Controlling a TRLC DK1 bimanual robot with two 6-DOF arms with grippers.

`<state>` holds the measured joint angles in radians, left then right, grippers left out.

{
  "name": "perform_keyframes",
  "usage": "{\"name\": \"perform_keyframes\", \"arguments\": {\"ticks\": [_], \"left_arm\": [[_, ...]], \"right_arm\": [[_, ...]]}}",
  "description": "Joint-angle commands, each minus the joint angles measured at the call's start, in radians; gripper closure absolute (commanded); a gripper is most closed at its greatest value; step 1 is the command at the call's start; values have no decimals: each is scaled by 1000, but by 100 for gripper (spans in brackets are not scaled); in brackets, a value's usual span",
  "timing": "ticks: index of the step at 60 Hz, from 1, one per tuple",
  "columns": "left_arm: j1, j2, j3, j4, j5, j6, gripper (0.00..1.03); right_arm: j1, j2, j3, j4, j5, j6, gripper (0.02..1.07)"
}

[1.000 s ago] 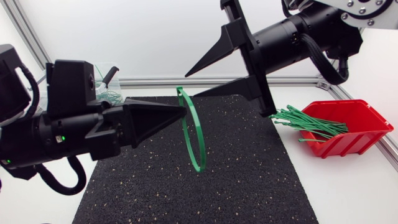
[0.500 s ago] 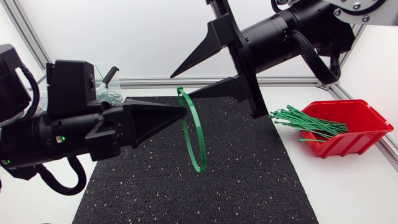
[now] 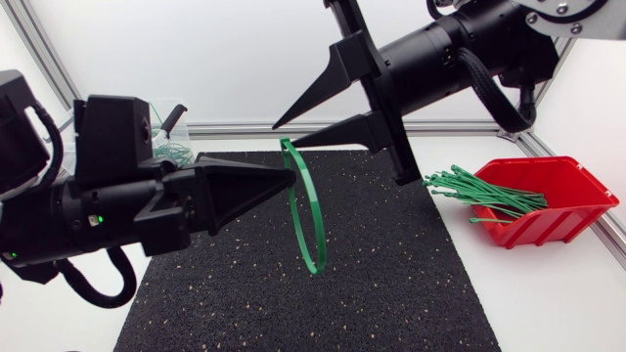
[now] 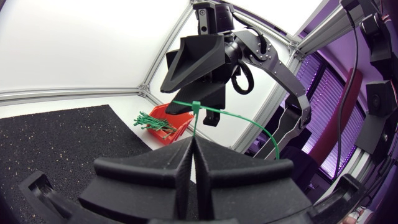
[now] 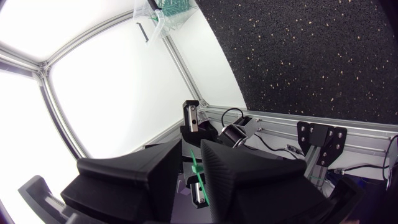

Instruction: Take a green cable tie from the red box, thread the tail through the head to close it, then place it in the transparent bin on the left.

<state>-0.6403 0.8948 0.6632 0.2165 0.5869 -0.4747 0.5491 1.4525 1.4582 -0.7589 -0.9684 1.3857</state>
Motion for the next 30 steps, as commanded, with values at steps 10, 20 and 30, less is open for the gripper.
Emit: {"name": "perform_keyframes", "arguments": {"ticks": [10, 20, 30], "left_arm": [[-2, 4, 33, 3, -1, -19, 100], [-4, 6, 36, 3, -1, -19, 100], [-4, 6, 39, 3, -1, -22, 100]], "right_arm": [[6, -32, 14, -3, 7, -13, 83], [18, -35, 8, -8, 5, -13, 85], [28, -35, -1, -8, 5, -14, 86]]}}
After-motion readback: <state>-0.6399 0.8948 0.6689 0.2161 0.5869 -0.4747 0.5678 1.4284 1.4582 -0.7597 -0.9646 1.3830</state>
